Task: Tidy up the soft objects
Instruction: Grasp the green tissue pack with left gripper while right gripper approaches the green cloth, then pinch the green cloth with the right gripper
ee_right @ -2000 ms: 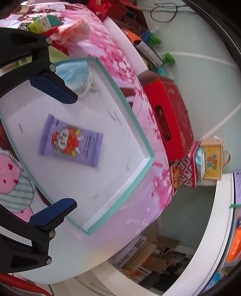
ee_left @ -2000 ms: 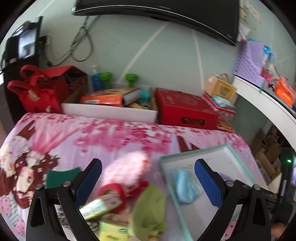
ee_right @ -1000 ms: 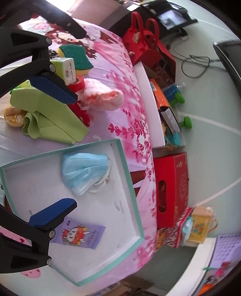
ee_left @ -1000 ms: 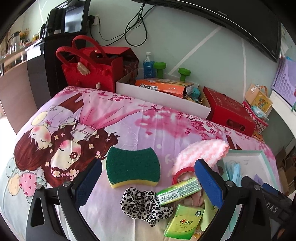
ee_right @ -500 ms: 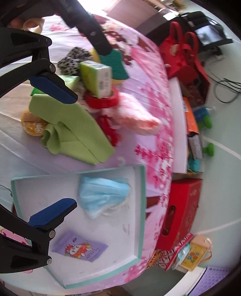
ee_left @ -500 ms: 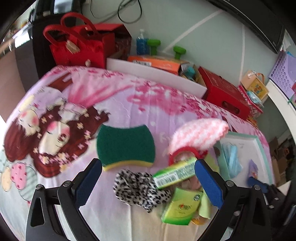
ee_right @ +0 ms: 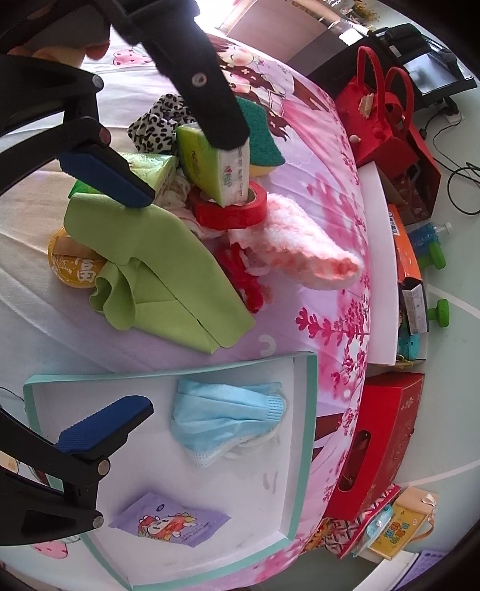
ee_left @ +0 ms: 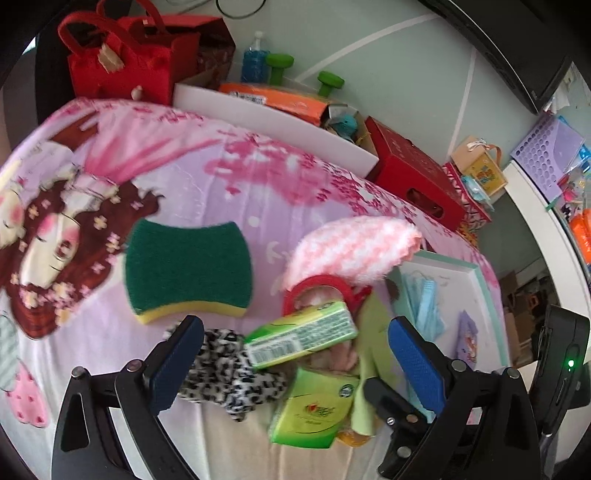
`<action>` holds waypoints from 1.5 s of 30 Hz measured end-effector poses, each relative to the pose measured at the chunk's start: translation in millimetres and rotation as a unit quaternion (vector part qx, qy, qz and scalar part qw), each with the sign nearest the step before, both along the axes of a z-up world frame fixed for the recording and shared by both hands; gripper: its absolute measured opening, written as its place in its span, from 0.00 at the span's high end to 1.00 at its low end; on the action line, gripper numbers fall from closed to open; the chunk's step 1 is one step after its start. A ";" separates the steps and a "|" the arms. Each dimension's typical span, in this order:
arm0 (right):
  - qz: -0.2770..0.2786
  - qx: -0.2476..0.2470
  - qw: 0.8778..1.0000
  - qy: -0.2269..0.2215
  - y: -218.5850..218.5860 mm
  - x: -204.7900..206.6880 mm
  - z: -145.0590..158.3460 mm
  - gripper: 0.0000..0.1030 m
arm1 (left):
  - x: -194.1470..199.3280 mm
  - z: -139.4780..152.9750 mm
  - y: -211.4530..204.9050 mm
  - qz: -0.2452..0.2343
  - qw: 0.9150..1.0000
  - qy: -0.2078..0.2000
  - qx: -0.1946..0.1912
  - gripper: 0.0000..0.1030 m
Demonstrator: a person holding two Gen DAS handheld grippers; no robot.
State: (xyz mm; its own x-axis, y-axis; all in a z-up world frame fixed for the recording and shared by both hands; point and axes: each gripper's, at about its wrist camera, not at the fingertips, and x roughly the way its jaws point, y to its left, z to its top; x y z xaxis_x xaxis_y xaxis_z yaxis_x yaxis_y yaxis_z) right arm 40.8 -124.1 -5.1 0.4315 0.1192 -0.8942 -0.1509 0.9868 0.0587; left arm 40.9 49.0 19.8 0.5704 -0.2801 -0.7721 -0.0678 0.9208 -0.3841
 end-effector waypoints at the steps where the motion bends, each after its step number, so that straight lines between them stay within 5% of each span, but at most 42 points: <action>1: 0.000 0.001 1.000 0.001 -0.2 0.2 -0.7 0.00 | 2.2 -3.0 -2.1 -0.003 1.000 0.003 -0.010 0.04; 14: 0.001 0.012 1.000 0.001 -3.9 1.4 -2.2 0.00 | 10.0 -18.7 3.0 0.008 0.996 0.024 -0.088 0.35; 32: 0.001 0.016 1.000 -0.013 -3.3 -0.7 1.2 0.00 | 16.0 -31.9 -4.4 0.001 0.996 0.051 -0.074 0.35; 45: 0.030 0.039 0.998 -0.025 9.3 -4.4 5.2 0.15 | 9.2 -16.3 7.0 0.021 0.997 0.020 -0.076 0.36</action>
